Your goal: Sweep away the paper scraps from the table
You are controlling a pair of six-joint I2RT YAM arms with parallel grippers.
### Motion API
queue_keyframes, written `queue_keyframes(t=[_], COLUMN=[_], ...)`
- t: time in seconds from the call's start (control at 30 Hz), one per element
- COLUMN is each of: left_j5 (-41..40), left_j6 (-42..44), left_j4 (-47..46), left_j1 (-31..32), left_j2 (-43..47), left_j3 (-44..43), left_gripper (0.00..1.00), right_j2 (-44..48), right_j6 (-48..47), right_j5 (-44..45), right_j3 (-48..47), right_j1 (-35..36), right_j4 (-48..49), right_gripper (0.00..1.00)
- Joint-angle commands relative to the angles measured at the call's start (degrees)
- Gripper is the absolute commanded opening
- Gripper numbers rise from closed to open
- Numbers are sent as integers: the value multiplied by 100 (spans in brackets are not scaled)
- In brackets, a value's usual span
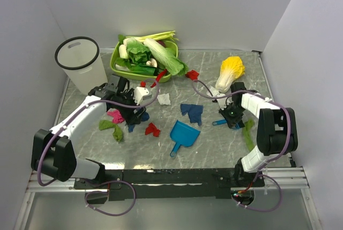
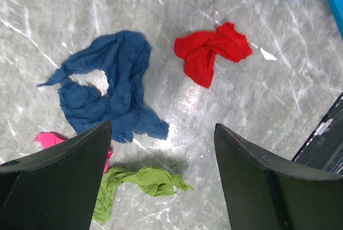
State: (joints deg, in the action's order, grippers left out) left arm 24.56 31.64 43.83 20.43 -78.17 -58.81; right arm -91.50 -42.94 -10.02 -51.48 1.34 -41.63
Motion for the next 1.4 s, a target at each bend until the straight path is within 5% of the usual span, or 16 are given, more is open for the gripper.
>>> queue_keyframes(t=[0.0, 0.27, 0.43, 0.6, 0.97, 1.37], left_j5=[277, 989, 1858, 2395, 2448, 2387], left_j6=[-288, -1387, -2801, -4321, -5246, -5229], left_j4=[-173, -1059, -1981, -3888, -4893, -5016], left_j1=[58, 111, 111, 172, 286, 330], left_j2=[118, 241, -145, -137, -690, -901], left_j3=[-403, -1861, -2627, -2775, -2618, -2750], left_gripper=[81, 91, 90, 92, 88, 82], right_j2=[386, 1511, 1794, 1829, 1109, 871], right_j6=[75, 478, 1418, 1876, 2342, 2387], right_j5=[-404, -1107, -835, -457, -325, -342], right_j3=[-309, -2215, -2691, -2971, -3833, -4098], right_j1=[-20, 146, 725, 1298, 2115, 2669], right_j4=[-328, -1349, -260, 909, 1412, 1473], right_gripper=[4, 0, 0, 0, 0, 0])
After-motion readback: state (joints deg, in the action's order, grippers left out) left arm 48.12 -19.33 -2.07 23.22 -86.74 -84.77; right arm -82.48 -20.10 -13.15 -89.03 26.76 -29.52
